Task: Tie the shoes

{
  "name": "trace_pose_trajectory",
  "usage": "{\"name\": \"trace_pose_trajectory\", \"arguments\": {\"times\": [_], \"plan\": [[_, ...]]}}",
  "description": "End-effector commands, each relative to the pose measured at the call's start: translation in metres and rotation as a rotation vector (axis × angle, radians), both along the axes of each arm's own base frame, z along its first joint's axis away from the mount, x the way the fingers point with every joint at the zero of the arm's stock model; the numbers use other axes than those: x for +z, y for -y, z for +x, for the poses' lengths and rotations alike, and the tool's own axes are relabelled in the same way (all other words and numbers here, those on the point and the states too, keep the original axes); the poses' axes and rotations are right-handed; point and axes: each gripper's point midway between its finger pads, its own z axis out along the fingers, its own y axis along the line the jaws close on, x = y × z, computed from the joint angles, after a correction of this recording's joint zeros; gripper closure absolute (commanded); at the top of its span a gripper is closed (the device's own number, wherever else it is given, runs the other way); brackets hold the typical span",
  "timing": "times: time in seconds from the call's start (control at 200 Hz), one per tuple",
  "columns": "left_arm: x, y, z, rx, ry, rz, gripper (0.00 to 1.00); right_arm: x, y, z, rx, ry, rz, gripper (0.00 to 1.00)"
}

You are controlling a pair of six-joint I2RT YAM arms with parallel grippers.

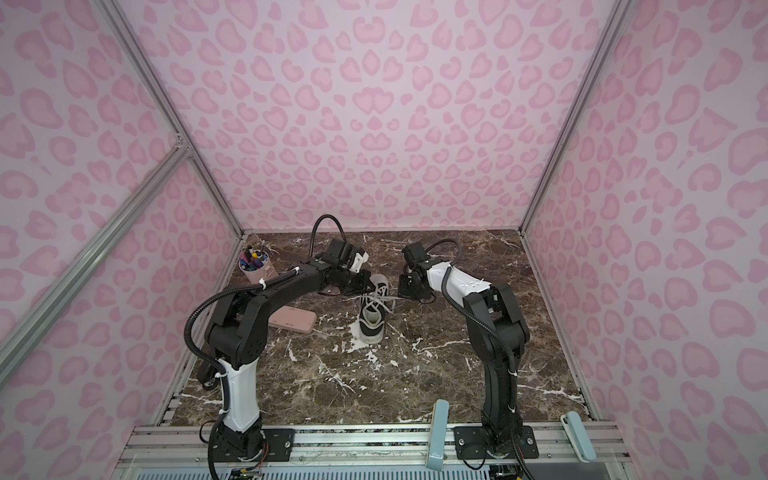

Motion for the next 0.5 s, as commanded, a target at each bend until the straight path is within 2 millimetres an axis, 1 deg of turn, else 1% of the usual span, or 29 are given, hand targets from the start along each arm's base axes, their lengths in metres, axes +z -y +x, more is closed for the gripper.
{"name": "trace_pose_trajectory", "arguments": {"times": [0.0,0.105,0.285,0.495], "plan": [[0.009,-0.008,0.004,0.021,0.041,0.013,0.96,-0.003,0.004,-0.002,-0.002,-0.007,-0.013,1.00],[0.010,-0.015,0.004,0.038,0.050,0.027,0.96,-0.004,0.006,-0.002,-0.007,-0.007,-0.014,1.00],[0.006,-0.023,0.002,0.045,0.043,0.051,0.96,-0.001,0.008,0.000,-0.018,0.006,-0.012,1.00],[0.004,-0.026,0.002,0.045,0.034,0.051,0.96,0.002,0.010,0.001,-0.023,0.015,-0.010,1.00]]}}
